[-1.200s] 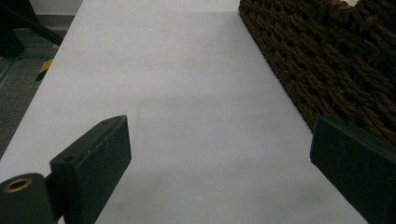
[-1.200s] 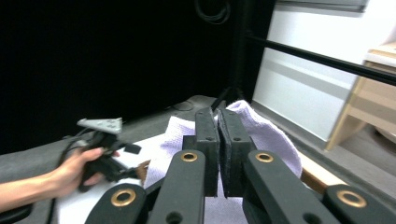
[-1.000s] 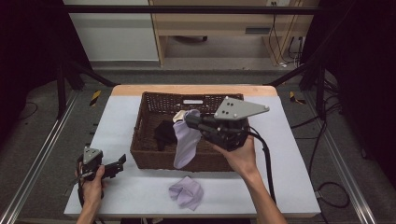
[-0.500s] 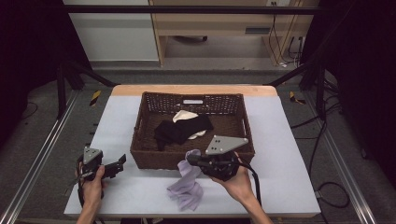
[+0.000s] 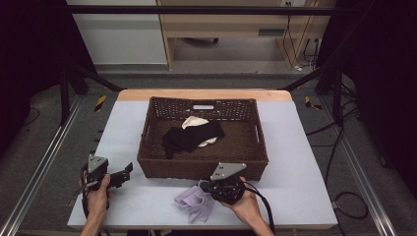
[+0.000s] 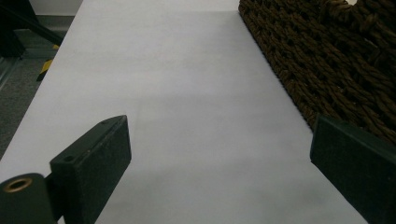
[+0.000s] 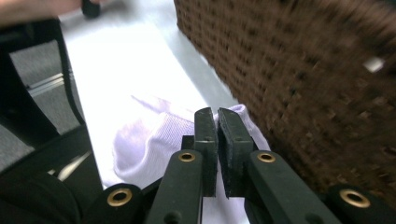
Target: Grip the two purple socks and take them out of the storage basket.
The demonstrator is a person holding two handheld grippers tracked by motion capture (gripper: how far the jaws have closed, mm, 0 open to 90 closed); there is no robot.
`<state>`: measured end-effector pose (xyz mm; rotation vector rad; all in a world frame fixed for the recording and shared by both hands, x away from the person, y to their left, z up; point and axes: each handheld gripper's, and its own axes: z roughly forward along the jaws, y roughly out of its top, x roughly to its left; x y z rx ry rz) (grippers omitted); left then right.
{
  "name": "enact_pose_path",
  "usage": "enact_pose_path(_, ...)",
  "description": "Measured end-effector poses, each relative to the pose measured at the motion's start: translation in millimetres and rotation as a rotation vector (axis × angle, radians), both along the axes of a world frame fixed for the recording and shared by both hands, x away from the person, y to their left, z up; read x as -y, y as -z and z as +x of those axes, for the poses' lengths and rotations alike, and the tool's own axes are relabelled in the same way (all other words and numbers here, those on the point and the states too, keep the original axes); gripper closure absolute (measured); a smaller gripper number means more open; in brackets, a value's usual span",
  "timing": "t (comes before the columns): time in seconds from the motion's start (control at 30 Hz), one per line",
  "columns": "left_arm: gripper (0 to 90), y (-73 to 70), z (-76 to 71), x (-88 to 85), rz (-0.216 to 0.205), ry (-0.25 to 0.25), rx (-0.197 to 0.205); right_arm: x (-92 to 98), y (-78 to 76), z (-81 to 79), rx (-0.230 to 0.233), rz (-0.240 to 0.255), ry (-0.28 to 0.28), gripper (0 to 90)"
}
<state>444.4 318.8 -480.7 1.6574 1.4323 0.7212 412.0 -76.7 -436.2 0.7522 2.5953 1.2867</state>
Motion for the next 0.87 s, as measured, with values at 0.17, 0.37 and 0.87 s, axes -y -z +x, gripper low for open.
enact_pose_path(0.17,5.0,0.1,0.0,0.1,-0.003,-0.002,-0.001,-4.8,13.8,-0.4,-0.004,-0.003,0.001,77.5)
enact_pose_path(0.37,5.0,-0.2,-0.3,-0.3,-0.003,-0.002,0.001,3.2,-1.3,-4.4,0.053,0.105,0.025,63.5)
enact_pose_path(0.87,4.9,-0.1,-0.1,-0.6,-0.009,-0.004,-0.002,58.0,-46.6,-3.6,0.212,0.286,0.258,39.8)
